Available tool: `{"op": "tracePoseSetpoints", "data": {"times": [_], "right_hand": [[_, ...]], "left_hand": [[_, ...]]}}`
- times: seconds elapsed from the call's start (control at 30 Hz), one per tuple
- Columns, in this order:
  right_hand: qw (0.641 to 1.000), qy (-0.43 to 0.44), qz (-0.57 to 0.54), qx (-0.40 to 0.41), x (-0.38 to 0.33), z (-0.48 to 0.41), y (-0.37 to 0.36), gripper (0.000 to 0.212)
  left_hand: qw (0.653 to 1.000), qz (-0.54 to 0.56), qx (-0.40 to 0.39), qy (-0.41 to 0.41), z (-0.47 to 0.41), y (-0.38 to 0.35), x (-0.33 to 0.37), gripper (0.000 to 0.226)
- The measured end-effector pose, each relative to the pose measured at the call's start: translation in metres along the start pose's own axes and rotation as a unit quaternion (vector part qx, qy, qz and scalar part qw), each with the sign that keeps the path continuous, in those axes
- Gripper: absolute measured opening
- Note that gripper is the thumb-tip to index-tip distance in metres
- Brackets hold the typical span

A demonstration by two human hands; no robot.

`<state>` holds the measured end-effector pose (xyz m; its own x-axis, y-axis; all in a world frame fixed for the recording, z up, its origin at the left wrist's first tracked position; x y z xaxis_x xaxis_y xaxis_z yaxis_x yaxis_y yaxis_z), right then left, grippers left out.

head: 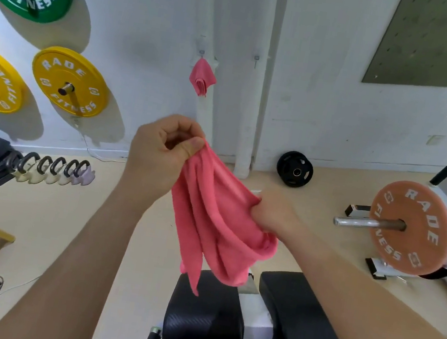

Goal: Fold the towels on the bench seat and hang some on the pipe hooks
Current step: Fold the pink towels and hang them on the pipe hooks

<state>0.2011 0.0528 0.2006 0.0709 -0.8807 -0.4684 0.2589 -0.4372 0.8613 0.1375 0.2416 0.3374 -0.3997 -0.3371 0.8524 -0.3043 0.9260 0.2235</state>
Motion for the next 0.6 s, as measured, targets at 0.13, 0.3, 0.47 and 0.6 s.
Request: {"op": "tracePoseSetpoints", "data": {"times": [0.13,0.3,0.47,0.6], "right_hand": [[0.991,-0.059,0.101,-0.072,0.028,0.003,-0.015,0.016],[0.941,-0.159,-0.146,-0.260,0.062,0.007,-0.019,0.028],[0.937,-0.155,-0.070,-0.304,0.085,-0.028,0.004,0.025],[0.938,-0.175,-0.033,-0.297,0.098,-0.068,0.010,0.022]], "left_hand": [[0.994,0.018,0.077,0.072,0.015,0.036,-0.053,0.033],[0.978,-0.015,0.113,0.175,0.032,0.048,-0.123,0.031],[0.964,-0.048,0.099,0.241,0.036,0.034,-0.173,0.030],[0.954,-0.050,0.056,0.290,0.028,0.009,-0.204,0.030]]}}
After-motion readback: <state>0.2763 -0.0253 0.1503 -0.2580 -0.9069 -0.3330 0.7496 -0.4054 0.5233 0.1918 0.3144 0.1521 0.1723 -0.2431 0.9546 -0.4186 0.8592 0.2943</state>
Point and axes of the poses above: each hand's wrist, its own z-axis away from the middle knuckle, its own y-axis out of the back of the hand, x = y × z, the point moved 6 cm from there along -z, towards the middle knuckle, and after that the axes turned 1 degree about z, right-handed, at the moved point
